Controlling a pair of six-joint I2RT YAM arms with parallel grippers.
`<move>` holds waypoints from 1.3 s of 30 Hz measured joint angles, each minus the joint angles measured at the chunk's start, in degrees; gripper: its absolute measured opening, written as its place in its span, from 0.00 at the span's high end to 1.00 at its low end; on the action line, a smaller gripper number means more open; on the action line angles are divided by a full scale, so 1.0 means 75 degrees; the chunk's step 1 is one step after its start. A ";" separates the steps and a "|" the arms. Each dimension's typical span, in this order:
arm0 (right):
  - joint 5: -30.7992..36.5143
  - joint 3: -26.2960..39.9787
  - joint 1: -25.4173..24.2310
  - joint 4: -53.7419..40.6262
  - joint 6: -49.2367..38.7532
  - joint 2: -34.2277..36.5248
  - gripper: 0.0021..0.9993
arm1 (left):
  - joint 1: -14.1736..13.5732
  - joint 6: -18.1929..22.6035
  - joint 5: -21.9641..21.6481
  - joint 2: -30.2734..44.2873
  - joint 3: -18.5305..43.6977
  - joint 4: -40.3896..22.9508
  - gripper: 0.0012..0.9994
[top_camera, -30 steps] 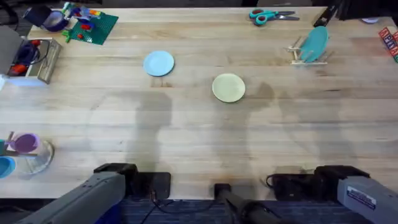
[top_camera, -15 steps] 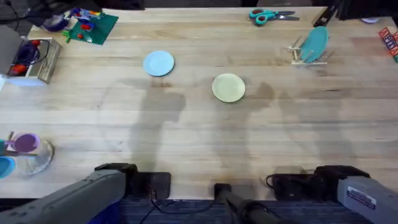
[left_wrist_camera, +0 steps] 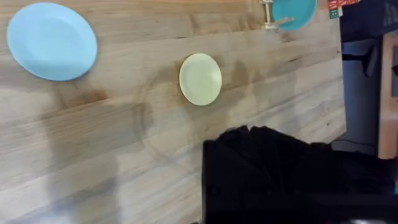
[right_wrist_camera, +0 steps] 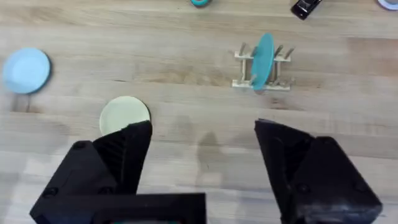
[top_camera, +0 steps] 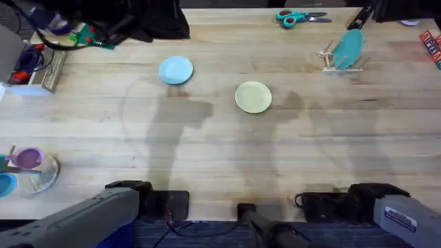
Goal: Pick up the plates from the table one by one and place each into a slot on the dish rack.
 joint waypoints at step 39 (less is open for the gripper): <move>0.0002 0.0000 0.0000 -0.0121 0.0000 0.0000 0.00 | -0.2321 -0.1163 0.0669 0.1755 -0.2205 0.3272 0.96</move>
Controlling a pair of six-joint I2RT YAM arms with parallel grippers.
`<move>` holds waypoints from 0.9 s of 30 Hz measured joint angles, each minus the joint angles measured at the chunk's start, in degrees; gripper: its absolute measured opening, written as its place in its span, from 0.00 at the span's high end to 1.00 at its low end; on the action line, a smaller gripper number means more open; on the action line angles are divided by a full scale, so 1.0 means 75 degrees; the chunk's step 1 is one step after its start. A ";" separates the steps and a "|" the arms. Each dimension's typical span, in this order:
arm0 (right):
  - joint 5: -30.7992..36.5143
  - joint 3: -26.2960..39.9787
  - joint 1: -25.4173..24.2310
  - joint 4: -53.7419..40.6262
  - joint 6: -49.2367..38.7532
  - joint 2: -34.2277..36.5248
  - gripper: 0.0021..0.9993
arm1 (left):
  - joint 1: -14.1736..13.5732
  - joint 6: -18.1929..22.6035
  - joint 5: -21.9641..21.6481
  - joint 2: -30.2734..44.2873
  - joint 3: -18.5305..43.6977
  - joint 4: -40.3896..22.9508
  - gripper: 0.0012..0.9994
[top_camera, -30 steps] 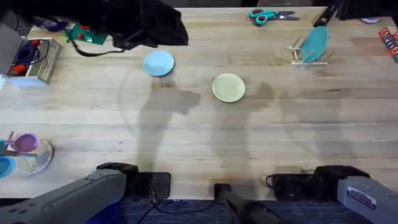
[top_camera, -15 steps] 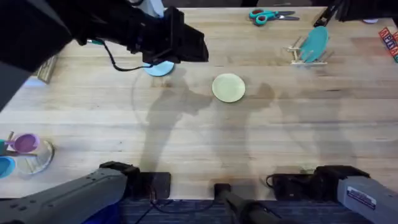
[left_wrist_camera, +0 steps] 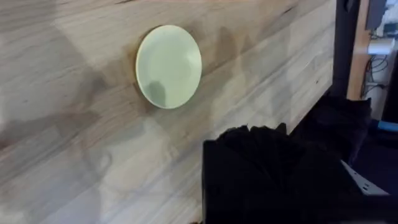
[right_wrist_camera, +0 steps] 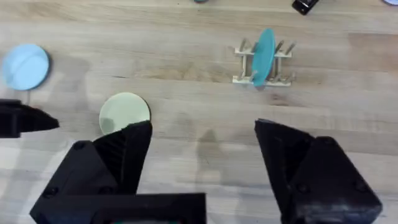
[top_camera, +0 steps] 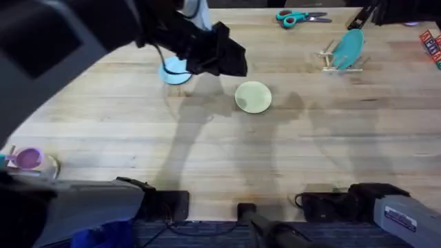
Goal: Pick up the plates from the table one by one and place each into a slot on the dish rack.
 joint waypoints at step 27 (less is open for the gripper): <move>-0.0003 0.0000 0.0000 0.0003 0.0000 0.0000 0.00 | -0.0296 0.0023 -0.0175 0.2058 -0.0003 0.0853 0.96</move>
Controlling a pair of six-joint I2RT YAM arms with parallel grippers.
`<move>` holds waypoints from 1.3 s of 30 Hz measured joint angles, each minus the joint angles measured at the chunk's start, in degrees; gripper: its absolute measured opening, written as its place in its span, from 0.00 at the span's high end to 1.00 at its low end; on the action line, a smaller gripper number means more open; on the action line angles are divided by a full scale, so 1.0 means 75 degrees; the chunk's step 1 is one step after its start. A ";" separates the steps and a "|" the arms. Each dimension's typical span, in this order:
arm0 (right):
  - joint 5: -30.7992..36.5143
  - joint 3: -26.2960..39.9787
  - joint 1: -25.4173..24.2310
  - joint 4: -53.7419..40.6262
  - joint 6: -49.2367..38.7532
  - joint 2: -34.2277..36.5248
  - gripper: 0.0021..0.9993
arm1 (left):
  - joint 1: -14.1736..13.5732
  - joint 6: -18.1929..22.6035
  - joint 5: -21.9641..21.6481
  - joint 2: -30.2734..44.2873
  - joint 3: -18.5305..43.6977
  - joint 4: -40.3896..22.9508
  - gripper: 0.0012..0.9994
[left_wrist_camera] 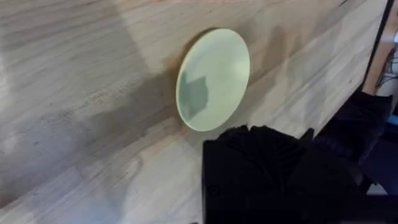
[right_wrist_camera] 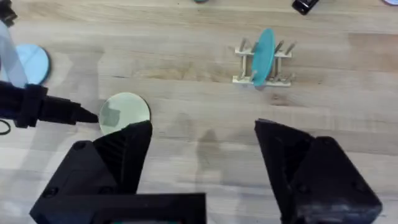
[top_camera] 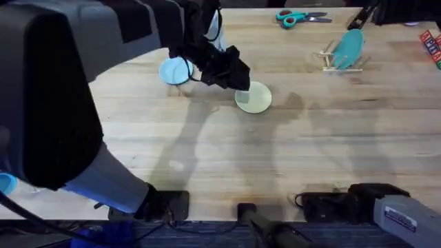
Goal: Pick up the plates from the table one by one and place each into a slot on the dish rack.
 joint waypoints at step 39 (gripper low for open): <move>0.0001 0.0000 0.0000 0.0000 0.0000 0.0000 0.00 | 0.0073 0.0005 0.0383 0.1830 0.0224 0.0480 0.96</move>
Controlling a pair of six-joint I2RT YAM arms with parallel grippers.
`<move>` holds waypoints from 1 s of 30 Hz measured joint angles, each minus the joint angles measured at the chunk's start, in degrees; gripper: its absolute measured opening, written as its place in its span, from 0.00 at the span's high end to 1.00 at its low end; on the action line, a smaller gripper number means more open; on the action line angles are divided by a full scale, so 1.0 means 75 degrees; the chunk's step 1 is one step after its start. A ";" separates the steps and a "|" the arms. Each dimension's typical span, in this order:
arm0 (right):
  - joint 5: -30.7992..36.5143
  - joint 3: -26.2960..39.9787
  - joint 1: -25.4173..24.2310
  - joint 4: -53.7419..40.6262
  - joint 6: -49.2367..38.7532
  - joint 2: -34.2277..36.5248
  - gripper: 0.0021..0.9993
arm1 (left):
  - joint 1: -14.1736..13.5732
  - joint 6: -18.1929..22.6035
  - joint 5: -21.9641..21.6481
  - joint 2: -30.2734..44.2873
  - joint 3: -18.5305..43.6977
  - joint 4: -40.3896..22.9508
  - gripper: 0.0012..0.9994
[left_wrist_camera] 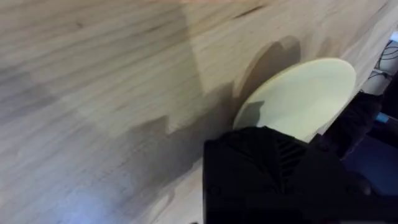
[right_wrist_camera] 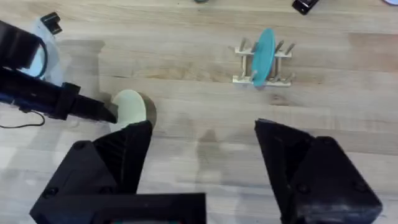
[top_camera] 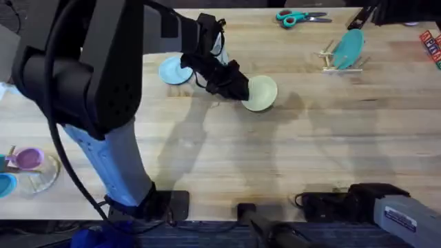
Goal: Pick up the plates from the table one by one and place each into a slot on the dish rack.
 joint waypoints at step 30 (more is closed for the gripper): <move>-0.2015 0.0023 -0.0006 -0.0192 0.0029 0.2335 0.00 | -0.0003 -0.0002 -0.0009 0.0000 0.0003 0.0079 0.96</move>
